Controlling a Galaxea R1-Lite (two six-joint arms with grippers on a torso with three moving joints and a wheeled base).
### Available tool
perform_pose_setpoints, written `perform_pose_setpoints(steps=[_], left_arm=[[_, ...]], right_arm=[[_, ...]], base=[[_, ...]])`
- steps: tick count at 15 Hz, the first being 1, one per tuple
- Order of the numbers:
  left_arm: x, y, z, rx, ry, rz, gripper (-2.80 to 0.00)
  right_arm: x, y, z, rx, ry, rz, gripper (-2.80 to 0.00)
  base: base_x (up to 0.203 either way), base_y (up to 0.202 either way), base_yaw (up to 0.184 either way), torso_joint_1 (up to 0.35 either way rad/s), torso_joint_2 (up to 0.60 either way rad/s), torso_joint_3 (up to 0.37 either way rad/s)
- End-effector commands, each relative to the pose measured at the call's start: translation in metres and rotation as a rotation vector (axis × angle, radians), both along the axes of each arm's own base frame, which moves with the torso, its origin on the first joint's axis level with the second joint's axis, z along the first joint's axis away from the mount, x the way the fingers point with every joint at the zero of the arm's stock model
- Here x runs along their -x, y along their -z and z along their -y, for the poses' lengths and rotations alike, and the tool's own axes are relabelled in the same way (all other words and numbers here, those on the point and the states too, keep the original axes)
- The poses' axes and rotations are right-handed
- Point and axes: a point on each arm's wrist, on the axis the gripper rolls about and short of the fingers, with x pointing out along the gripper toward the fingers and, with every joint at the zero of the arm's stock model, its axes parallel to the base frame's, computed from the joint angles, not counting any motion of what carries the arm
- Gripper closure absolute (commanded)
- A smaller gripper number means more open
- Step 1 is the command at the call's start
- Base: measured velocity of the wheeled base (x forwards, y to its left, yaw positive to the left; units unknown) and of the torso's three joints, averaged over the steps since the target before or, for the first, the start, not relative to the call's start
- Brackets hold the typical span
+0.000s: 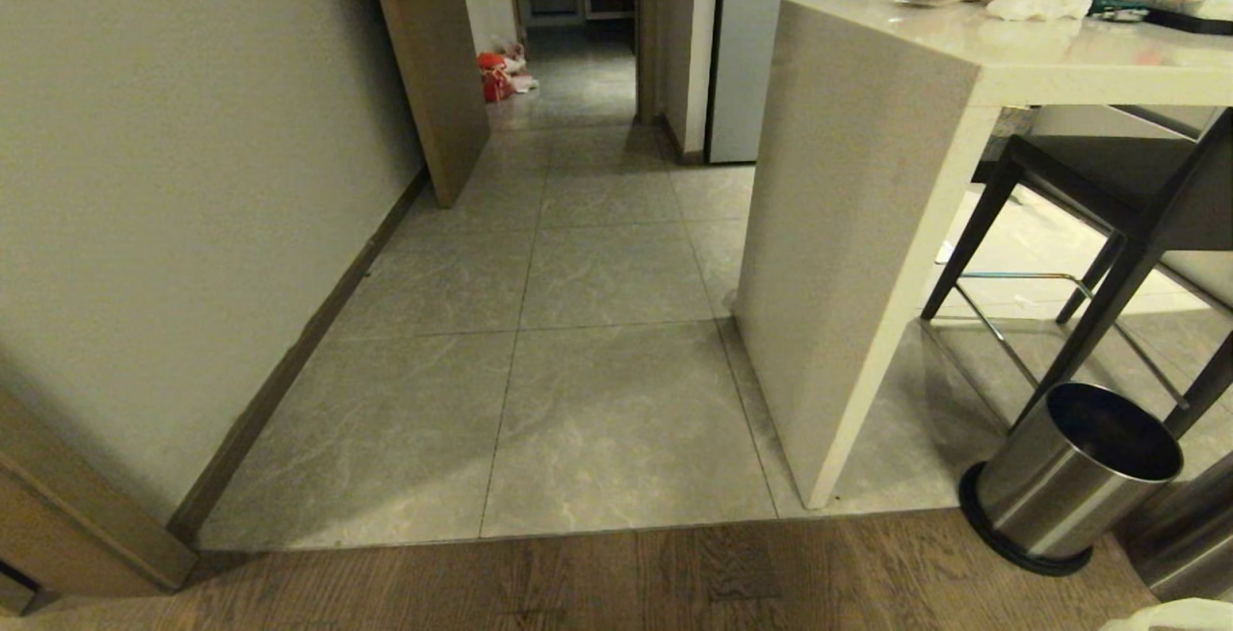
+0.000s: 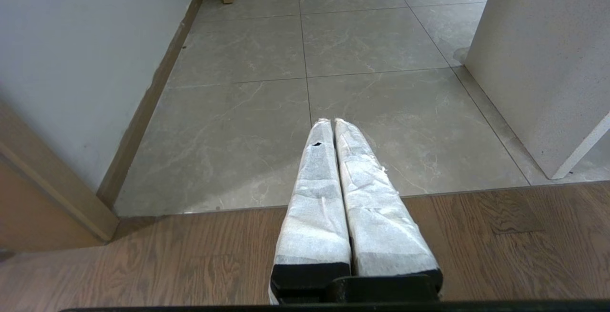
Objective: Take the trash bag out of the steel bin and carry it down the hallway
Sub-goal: Put the trash bag at the door
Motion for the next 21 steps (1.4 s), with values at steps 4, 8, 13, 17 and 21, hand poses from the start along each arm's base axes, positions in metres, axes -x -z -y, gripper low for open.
perform_pose_setpoints(steps=[4,8,13,17,21], left_arm=[[-0.0001,0.0,0.0,0.0,-0.001,-0.002,0.0],[-0.0001,0.0,0.0,0.0,-0.001,-0.002,0.0],[-0.0001,0.0,0.0,0.0,-0.001,-0.002,0.0],[-0.0001,0.0,0.0,0.0,-0.001,-0.002,0.0],[-0.0001,0.0,0.0,0.0,-0.001,-0.002,0.0]], right_arm=[[-0.0019,0.0067,0.0,0.0,0.0,-0.023,0.0],[-0.0019,0.0067,0.0,0.0,0.0,-0.023,0.0],[-0.0019,0.0067,0.0,0.0,0.0,-0.023,0.0],[-0.0019,0.0067,0.0,0.0,0.0,-0.023,0.0],[-0.0019,0.0067,0.0,0.0,0.0,-0.023,0.0]], base=[[0.0,0.0,0.0,0.0,0.0,0.0],[0.0,0.0,0.0,0.0,0.0,0.0],[0.0,0.0,0.0,0.0,0.0,0.0],[0.0,0.0,0.0,0.0,0.0,0.0],[0.0,0.0,0.0,0.0,0.0,0.0]])
